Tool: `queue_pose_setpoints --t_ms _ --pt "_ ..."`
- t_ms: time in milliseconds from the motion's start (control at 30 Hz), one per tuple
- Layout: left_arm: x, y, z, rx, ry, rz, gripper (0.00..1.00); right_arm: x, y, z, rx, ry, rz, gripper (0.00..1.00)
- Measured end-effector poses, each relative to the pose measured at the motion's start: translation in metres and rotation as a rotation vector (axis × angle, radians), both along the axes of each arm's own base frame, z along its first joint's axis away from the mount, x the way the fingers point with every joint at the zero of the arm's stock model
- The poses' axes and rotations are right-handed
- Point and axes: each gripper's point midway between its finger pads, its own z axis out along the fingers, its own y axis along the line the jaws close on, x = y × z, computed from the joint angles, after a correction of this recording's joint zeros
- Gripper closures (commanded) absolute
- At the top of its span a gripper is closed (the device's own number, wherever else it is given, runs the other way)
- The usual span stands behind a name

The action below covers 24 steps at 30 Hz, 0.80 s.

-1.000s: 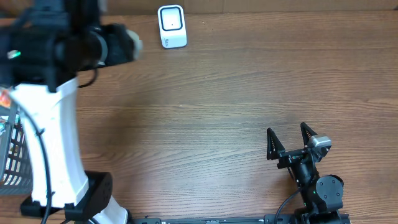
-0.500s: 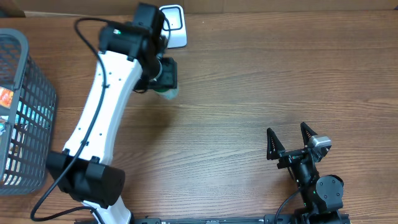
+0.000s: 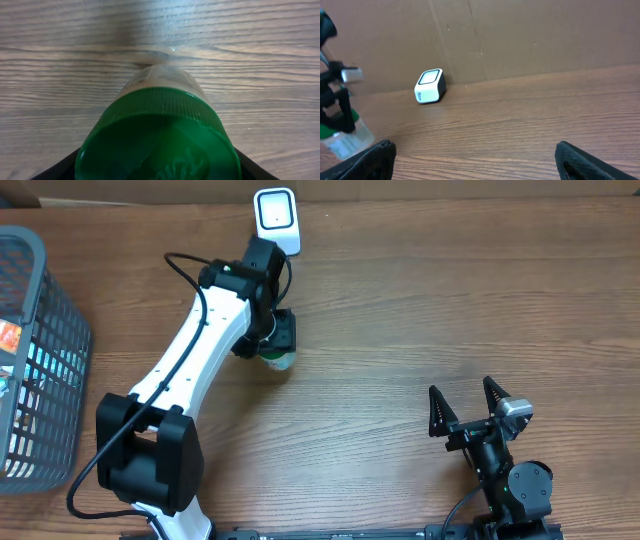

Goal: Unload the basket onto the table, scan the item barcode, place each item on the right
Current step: 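Lift the jar and carry it to the scanner with the left gripper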

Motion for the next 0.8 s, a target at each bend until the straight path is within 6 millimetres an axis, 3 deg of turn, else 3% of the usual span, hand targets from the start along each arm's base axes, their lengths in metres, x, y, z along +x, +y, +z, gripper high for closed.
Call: queue_pose_setpoints --t_ms 200,600,800 --pt "-0.002 0.001 -0.022 -0.001 0.0 0.008 0.6 0.0 0.0 0.0 0.0 0.0 0.0 0.0" --pt "-0.007 0.01 -0.044 0.041 0.002 0.024 0.58 0.0 0.0 0.0 0.0 0.0 0.0 0.0" --pt "-0.008 0.009 -0.05 0.04 0.0 0.024 0.45 0.0 0.0 0.0 0.0 0.0 0.0 0.0"
